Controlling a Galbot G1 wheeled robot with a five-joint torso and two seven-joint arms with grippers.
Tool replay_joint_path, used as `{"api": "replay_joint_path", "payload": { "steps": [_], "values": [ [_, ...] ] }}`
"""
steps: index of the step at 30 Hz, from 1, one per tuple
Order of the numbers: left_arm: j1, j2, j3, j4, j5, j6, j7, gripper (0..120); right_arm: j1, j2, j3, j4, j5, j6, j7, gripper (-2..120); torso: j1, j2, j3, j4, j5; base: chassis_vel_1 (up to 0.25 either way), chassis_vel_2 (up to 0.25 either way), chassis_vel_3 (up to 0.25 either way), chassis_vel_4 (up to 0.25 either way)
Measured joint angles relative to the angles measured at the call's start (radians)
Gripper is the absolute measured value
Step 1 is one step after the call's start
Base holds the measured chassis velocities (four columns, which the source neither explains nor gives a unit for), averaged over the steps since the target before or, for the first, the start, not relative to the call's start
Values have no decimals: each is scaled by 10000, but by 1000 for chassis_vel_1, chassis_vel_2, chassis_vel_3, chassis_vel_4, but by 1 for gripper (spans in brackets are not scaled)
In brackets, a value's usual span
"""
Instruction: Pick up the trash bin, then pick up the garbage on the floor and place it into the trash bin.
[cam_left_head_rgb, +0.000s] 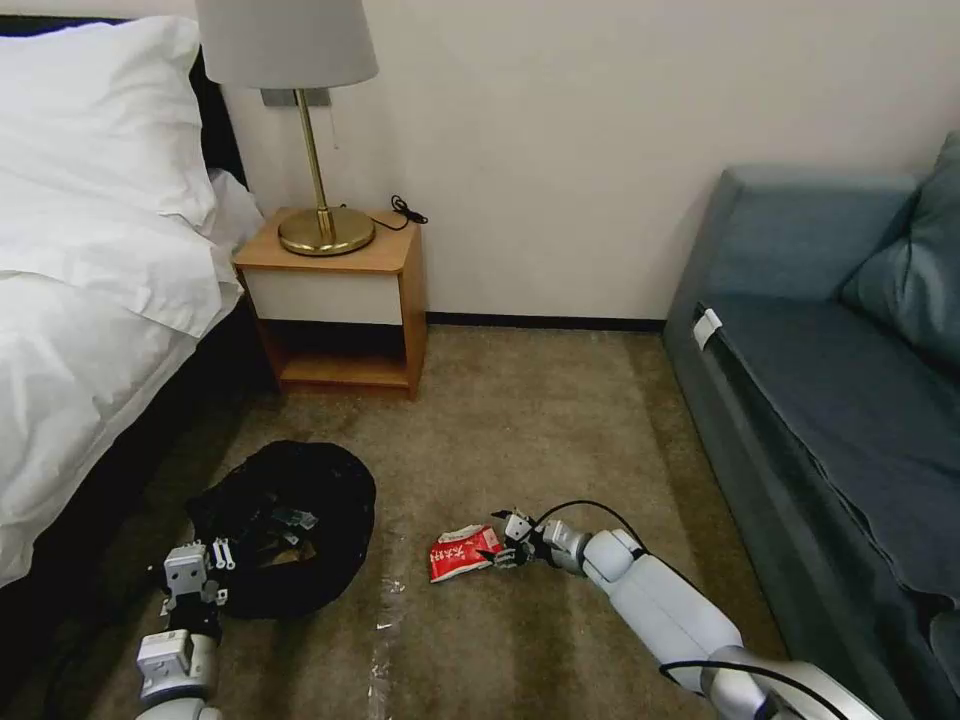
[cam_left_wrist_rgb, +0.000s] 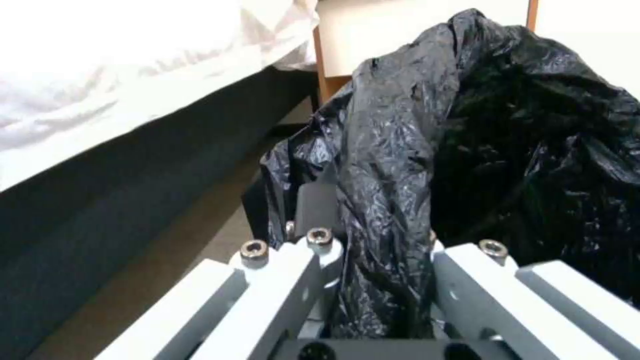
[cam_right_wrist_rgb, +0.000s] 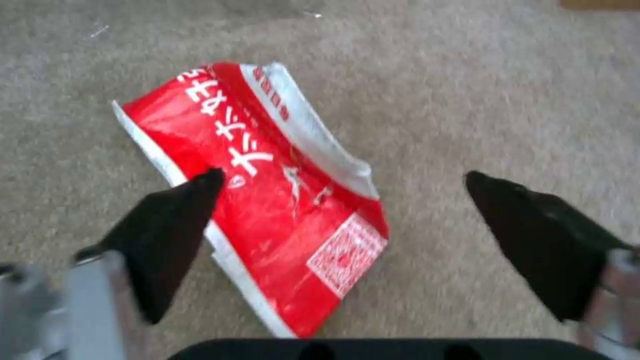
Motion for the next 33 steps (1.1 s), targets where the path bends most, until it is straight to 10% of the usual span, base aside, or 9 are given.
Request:
{"api": "replay_joint_path", "payload": {
  "steps": [33],
  "values": [
    [53,76,-160,-192,-347,-39,-8,4,591,1453,-327,-1807,159,-559,-466,93,1,0,0,0,0,0,0,0,0]
  ]
}}
